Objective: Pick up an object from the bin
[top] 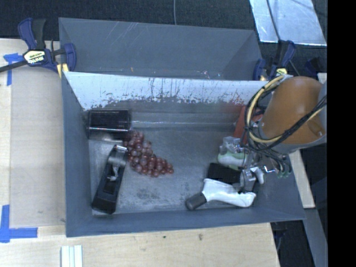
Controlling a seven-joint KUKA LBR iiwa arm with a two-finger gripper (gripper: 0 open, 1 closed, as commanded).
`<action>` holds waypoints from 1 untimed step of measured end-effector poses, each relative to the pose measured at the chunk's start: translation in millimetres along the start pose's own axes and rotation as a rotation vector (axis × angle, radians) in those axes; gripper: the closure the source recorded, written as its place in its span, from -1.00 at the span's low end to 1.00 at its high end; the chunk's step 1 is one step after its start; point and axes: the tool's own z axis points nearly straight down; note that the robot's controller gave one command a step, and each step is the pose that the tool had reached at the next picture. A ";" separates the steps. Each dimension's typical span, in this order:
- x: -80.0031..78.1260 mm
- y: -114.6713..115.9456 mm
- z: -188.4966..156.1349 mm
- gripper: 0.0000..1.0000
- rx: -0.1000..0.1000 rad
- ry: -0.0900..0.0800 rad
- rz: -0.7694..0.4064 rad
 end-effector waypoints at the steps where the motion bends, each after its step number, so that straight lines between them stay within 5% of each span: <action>1: -33.6 3.9 43.3 1.00 0.002 -0.006 -0.179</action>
Offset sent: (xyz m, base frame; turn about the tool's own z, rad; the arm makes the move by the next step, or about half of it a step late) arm 0.0000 0.0000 0.0000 0.0000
